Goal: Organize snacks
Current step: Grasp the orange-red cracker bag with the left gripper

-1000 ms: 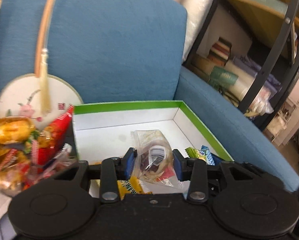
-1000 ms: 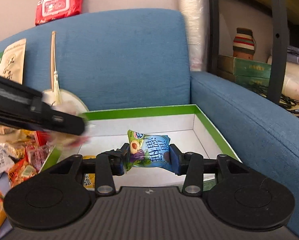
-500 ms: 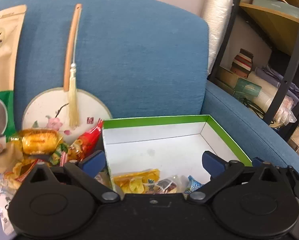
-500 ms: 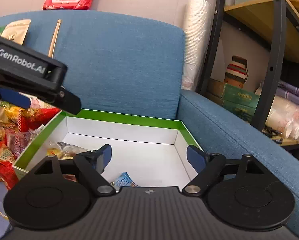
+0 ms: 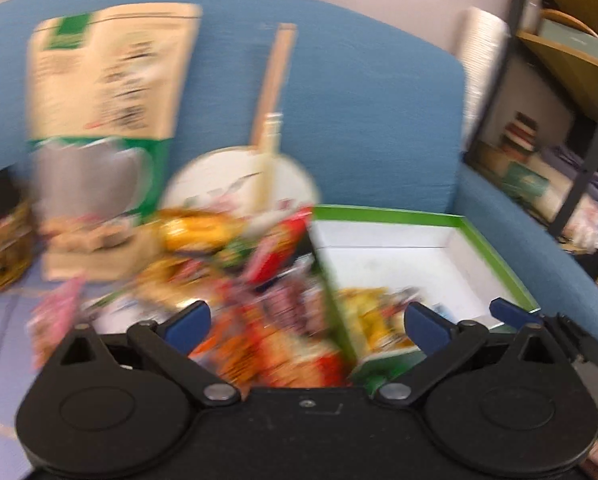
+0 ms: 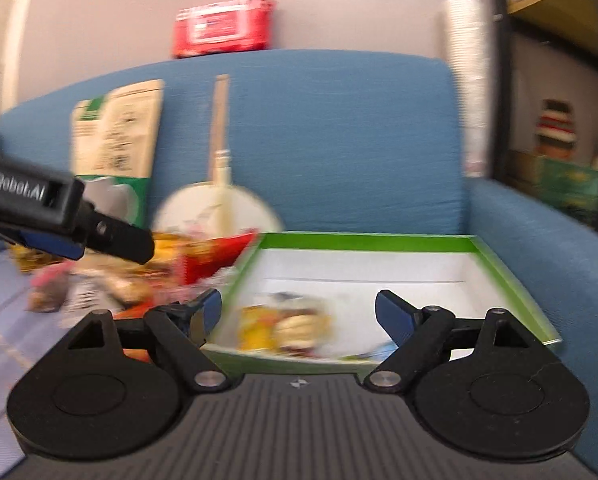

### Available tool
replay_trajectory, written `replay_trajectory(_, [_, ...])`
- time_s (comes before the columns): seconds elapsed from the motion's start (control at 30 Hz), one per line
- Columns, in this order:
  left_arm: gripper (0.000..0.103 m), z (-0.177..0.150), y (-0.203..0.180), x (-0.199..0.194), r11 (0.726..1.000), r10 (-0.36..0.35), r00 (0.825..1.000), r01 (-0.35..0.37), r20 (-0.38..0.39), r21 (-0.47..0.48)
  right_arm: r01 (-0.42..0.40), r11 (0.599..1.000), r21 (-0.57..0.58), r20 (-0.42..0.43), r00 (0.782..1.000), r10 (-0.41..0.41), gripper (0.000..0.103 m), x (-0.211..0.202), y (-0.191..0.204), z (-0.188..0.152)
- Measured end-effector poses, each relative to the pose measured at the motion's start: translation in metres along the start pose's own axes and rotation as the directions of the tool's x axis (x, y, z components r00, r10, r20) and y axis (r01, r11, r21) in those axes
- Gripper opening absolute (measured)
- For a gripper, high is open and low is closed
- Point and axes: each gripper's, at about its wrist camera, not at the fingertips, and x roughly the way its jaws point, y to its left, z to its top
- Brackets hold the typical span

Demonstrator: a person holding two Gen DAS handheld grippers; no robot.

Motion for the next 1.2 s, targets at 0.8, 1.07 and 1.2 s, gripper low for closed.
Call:
replay_trajectory(0.8, [0.096, -0.071, 0.077, 0.003, 0.991, -0.049, 0.979, 0.022, -0.199, -0.133, -0.416, 0.909, 0.01, -0.339, 0.854, 0.395, 0.103, 0.027, 0.08, -0.046])
replay_trajectory(1.07, [0.08, -0.081, 0.08, 0.001, 0.978, -0.086, 0.981, 0.05, -0.175, -0.203, -0.45, 0.891, 0.063, -0.35, 0.826, 0.442, 0.103, 0.032, 0.09, -0.052])
replay_trajectory(1.2, [0.082, -0.079, 0.079, 0.002, 0.979, -0.081, 0.983, 0.047, -0.165, -0.2, -0.431, 0.897, 0.095, -0.329, 0.837, 0.437, 0.103, 0.03, 0.095, -0.053])
